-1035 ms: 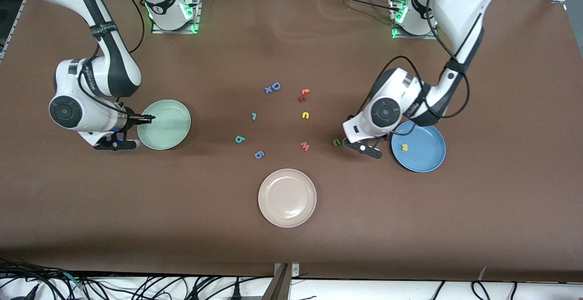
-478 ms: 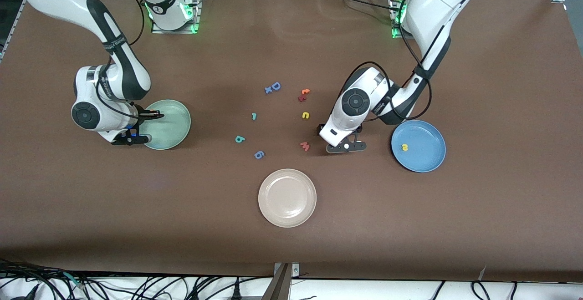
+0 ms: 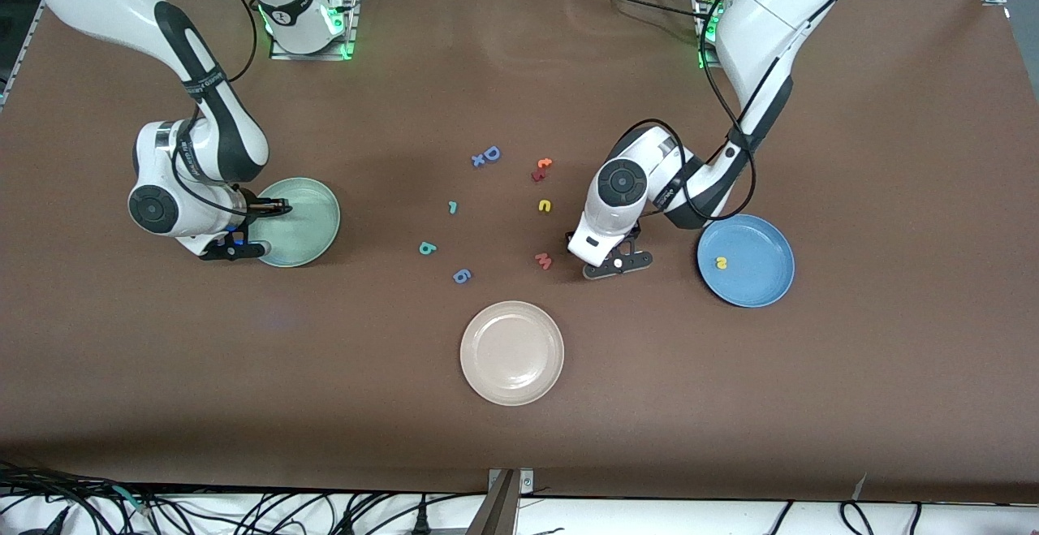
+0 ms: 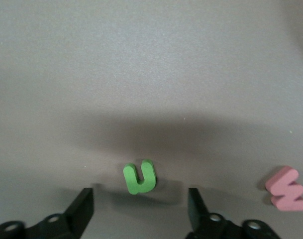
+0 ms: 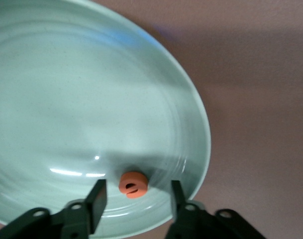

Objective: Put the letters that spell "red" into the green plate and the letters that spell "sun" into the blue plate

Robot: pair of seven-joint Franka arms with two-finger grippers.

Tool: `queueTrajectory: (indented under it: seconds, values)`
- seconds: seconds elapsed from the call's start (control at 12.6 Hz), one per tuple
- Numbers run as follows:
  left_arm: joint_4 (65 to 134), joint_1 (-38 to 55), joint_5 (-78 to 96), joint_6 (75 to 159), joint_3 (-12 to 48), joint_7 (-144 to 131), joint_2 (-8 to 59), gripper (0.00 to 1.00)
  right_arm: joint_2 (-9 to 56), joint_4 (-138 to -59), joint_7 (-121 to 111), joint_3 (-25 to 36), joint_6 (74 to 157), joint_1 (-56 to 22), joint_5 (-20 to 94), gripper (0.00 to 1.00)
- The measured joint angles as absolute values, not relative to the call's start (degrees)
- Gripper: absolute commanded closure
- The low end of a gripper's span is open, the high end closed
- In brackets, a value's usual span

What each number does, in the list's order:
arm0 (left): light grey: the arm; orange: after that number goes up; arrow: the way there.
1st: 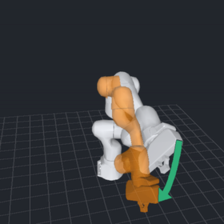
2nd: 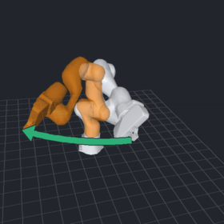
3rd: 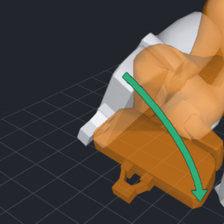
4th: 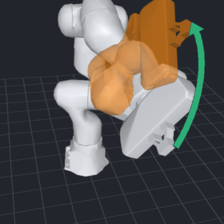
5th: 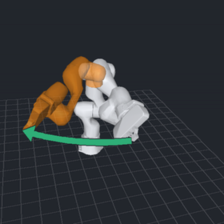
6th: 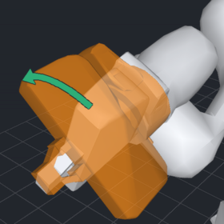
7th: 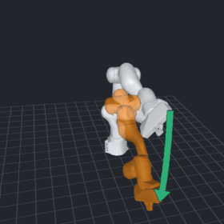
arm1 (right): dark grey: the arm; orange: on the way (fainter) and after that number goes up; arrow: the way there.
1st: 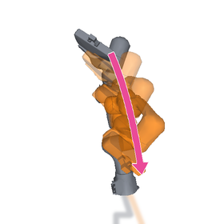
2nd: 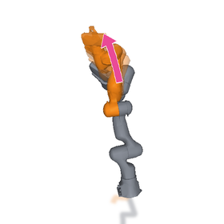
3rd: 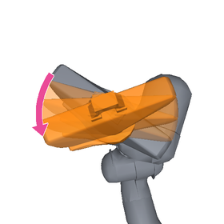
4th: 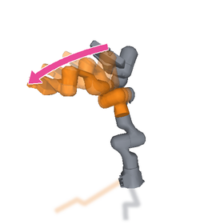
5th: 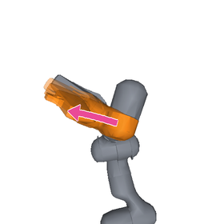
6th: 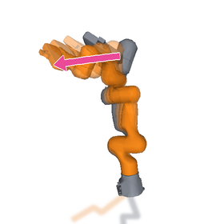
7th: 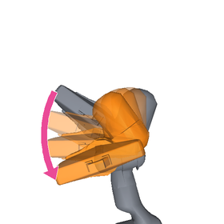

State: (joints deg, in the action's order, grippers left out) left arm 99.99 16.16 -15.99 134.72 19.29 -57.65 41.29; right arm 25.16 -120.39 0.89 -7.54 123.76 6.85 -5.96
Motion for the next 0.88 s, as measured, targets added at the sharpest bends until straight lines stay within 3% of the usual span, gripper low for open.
queueTrajectory:
  seconds: [0.56, 0.88]
  values:
    - [99.15, 16.24, -15.99, 135.15, 19.11, -58.46, 41.65, 0.95, 21.81, -113.5, 9.7, -13.5, 120.55, 6.76, -3.1, 0.18]
    - [97.82, 16.24, -15.99, 135.04, 18.89, -58.52, 41.63, 0.96, 22.15, -109.83, 23.78, -21.23, 120.01, 5.9, -2.67, 0.18]
